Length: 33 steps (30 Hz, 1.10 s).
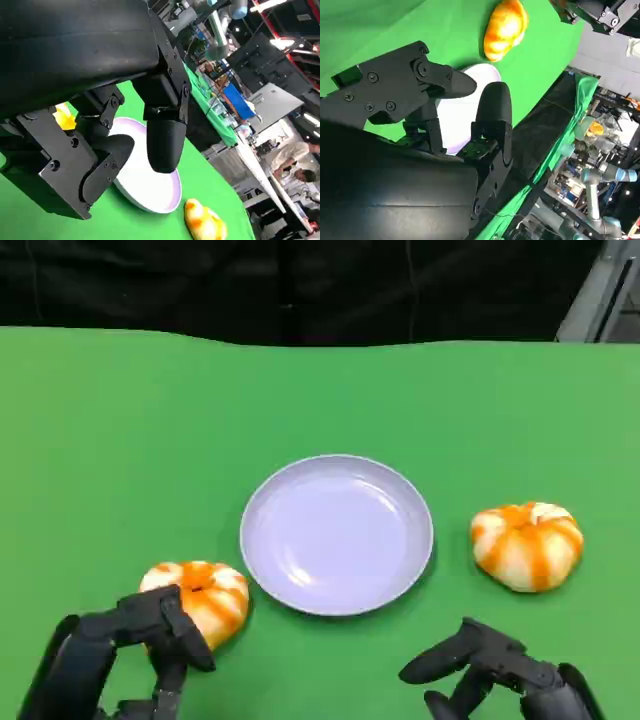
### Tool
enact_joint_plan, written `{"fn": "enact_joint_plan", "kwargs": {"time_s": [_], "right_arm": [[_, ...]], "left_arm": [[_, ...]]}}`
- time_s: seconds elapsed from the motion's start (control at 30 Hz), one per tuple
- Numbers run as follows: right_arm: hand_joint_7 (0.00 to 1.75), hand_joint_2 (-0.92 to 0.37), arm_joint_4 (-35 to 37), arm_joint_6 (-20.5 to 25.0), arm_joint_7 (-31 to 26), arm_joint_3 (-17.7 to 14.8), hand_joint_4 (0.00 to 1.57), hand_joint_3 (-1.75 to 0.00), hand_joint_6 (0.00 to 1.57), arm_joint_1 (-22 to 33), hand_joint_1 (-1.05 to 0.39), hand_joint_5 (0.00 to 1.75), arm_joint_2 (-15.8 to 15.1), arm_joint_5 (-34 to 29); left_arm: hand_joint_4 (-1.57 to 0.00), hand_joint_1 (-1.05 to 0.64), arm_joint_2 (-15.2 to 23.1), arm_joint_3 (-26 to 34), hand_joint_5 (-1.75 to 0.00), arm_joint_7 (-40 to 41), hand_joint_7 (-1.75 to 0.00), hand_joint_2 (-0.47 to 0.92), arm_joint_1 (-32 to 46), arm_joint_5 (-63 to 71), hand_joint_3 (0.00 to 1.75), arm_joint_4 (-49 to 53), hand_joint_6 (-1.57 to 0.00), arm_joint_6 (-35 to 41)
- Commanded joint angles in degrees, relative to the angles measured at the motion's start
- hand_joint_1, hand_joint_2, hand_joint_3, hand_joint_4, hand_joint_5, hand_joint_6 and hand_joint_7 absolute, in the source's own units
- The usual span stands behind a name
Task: Grasp the bread from the table and place it into the plate.
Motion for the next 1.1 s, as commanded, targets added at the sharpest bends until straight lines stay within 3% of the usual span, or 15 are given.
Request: {"fn": "enact_joint_plan", "kwargs": {"time_s": [0.03,0.5,0.6,0.63,0.83,0.97,1.03,1.1], "right_arm": [[1.01,-0.66,-1.1,0.4,0.1,-0.4,0.73,-0.78,0.65,0.0,-0.16,1.47,-0.7,0.1],[1.0,-0.64,-1.0,0.2,0.0,-0.4,0.73,-0.81,0.65,0.0,-0.15,1.46,-0.7,0.2],[1.0,-0.64,-0.6,-0.3,-0.4,-0.5,0.72,-0.82,0.65,-0.2,-0.15,1.46,-0.6,0.5],[1.0,-0.64,-0.4,-0.4,-0.5,-0.5,0.73,-0.82,0.65,-0.2,-0.14,1.46,-0.5,0.4],[1.01,-0.64,-0.9,0.3,-0.4,0.0,0.72,-0.83,0.64,-0.3,-0.14,1.47,-0.2,0.1],[1.02,-0.64,-1.0,0.5,-0.4,0.1,0.72,-0.83,0.64,-0.2,-0.14,1.48,-0.1,0.1],[1.02,-0.64,-0.9,0.4,-0.6,0.2,0.72,-0.83,0.64,-0.3,-0.15,1.48,0.0,-0.1],[1.02,-0.64,-0.8,0.4,-0.7,0.3,0.72,-0.83,0.64,-0.4,-0.15,1.48,0.0,-0.1]], "left_arm": [[-0.94,0.03,0.7,0.2,-1.64,-0.3,-1.39,0.26,0.0,-0.5,1.55,0.4,-0.9,-0.8],[-0.94,0.03,0.8,0.3,-1.64,-0.2,-1.39,0.27,-0.1,-0.3,1.53,0.3,-0.9,-0.8],[-0.9,0.05,1.1,0.7,-1.59,0.2,-1.32,0.31,-0.7,0.4,1.47,1.6,-0.88,-2.0],[-0.84,0.04,1.2,0.9,-1.42,0.3,-1.12,0.36,-1.0,0.5,1.37,2.1,-0.87,-2.4],[-0.62,-0.03,1.7,2.3,-0.88,1.7,-0.36,0.53,-2.6,2.7,0.98,5.0,-0.79,-4.0],[-0.49,-0.1,2.2,3.1,-0.81,3.3,-0.18,0.58,-2.9,6.4,0.82,4.9,-0.72,-3.3],[-0.34,-0.19,3.2,3.4,-0.76,4.0,-0.09,0.75,-2.9,9.3,0.39,4.5,-0.64,-2.2],[-0.29,-0.23,3.6,3.4,-0.75,4.1,-0.06,0.84,-2.9,10.2,0.21,4.4,-0.61,-1.6]]}}
